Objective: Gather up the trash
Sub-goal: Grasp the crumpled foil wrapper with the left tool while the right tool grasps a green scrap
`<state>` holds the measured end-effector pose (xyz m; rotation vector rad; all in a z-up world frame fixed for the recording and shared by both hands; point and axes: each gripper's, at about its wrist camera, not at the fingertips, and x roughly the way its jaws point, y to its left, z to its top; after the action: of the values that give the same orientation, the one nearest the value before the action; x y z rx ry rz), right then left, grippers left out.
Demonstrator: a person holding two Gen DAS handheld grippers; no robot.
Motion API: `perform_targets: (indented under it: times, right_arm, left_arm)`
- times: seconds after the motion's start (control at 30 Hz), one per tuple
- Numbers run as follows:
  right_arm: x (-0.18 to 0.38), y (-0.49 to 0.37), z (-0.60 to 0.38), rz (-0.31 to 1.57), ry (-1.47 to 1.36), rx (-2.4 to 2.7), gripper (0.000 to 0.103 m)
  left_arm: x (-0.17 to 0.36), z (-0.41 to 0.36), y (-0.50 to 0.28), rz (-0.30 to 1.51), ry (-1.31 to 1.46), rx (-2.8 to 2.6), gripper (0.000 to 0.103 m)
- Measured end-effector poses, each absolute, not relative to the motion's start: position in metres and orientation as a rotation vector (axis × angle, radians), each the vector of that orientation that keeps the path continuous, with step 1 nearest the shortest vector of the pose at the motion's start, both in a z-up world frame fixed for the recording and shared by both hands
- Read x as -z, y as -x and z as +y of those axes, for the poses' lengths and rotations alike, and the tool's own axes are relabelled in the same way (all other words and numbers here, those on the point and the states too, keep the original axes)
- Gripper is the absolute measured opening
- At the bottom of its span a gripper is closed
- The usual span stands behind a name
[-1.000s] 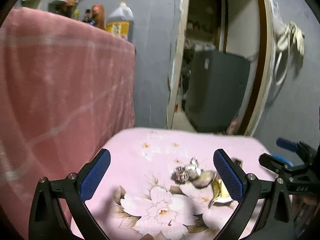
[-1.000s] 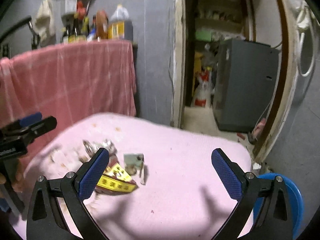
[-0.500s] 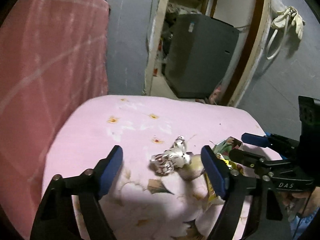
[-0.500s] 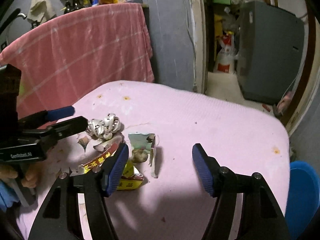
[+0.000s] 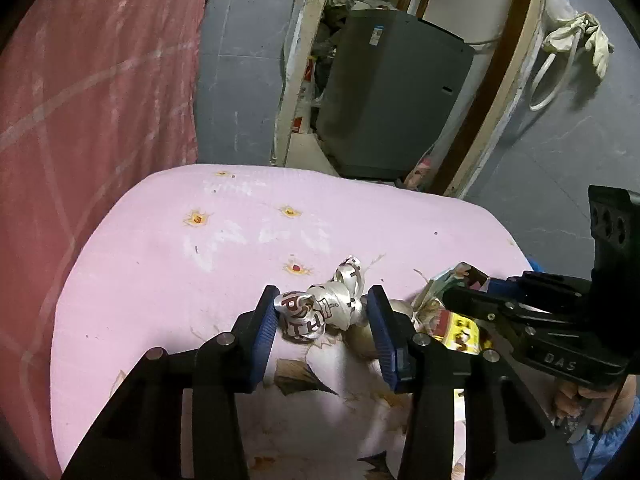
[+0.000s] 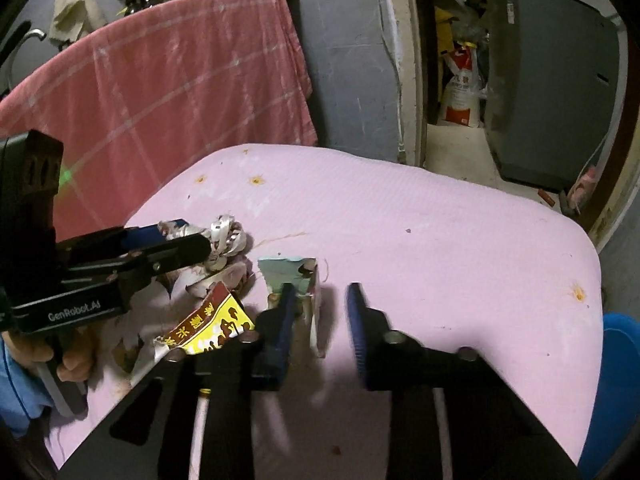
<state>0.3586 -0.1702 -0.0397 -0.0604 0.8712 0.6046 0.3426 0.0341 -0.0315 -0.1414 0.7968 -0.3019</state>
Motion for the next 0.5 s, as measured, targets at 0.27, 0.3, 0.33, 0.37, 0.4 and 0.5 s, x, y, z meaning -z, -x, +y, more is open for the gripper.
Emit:
perform_targets:
  times: [0.27,0.3,0.33,0.37,0.4,0.5]
  right_arm:
    - [0.035,-0.349,-0.165,0.819,0.11,-0.594,0.005]
    - [0.034,-0.348,-0.166,0.809,0.108,-0.59,0.005]
    - [0.032,-0.346,-0.168,0.797,0.1,-0.588,0.005]
    - [0.032,-0.346,-0.169,0.79,0.093,-0.586,0.005]
    - [0.031,-0.345,-0.171,0.786,0.086,-0.586,0.005]
    - [0.03,-0.346,-0.17,0.786,0.083,-0.594,0.005]
  left_arm:
    - [0.028,0.033,-0.335,0.776,0.124,0.309,0.025]
    - [0.028,0.031,-0.335,0.775,0.122,0.307,0.024]
    - [0.028,0.03,-0.334,0.772,0.118,0.305,0.023]
    - [0.028,0.03,-0.333,0.771,0.115,0.303,0.021]
    - [0.028,0.029,-0.332,0.769,0.112,0.3,0.021]
    - [0.027,0.027,-0.33,0.768,0.111,0.295,0.02]
